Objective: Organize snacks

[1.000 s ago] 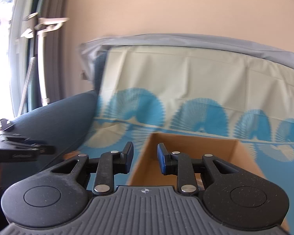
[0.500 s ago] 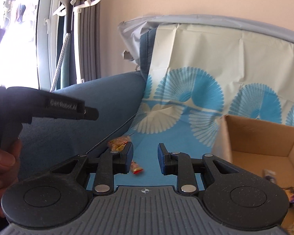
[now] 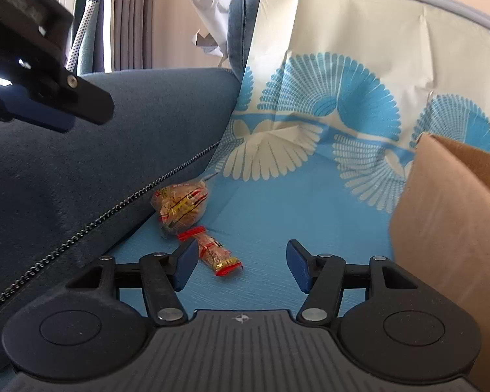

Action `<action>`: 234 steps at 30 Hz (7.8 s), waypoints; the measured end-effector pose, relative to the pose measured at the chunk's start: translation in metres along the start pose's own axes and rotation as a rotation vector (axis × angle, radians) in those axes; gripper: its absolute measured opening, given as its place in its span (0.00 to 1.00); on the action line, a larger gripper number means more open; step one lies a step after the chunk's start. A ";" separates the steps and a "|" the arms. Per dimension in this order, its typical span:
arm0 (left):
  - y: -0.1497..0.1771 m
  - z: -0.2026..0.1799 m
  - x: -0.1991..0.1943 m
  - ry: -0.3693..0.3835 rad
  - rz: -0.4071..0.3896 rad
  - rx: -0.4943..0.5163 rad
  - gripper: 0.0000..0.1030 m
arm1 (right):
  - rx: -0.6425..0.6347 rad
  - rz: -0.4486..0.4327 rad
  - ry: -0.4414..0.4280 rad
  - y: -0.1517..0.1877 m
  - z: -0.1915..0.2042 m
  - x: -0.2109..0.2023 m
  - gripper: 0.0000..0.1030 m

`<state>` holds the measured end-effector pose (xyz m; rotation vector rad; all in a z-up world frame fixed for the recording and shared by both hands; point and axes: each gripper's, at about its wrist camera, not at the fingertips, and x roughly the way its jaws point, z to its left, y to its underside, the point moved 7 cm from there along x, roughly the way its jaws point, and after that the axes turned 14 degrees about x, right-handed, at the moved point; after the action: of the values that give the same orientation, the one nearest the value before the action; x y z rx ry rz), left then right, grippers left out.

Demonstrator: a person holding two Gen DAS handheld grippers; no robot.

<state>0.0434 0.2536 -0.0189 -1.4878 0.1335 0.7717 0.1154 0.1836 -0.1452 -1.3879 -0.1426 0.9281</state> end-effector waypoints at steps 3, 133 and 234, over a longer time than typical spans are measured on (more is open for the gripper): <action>0.000 -0.004 0.003 -0.006 0.012 0.023 0.32 | -0.041 0.013 -0.024 0.001 0.009 0.014 0.60; 0.004 -0.098 -0.060 0.196 -0.066 0.160 0.38 | 0.316 -0.224 0.231 -0.058 -0.217 -0.280 0.17; 0.022 -0.220 -0.088 0.322 0.140 0.096 0.99 | 0.338 0.022 0.388 -0.033 -0.249 -0.299 0.99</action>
<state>0.0472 0.0153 -0.0178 -1.5135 0.5156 0.6223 0.0830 -0.1937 -0.0483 -1.2269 0.3112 0.6491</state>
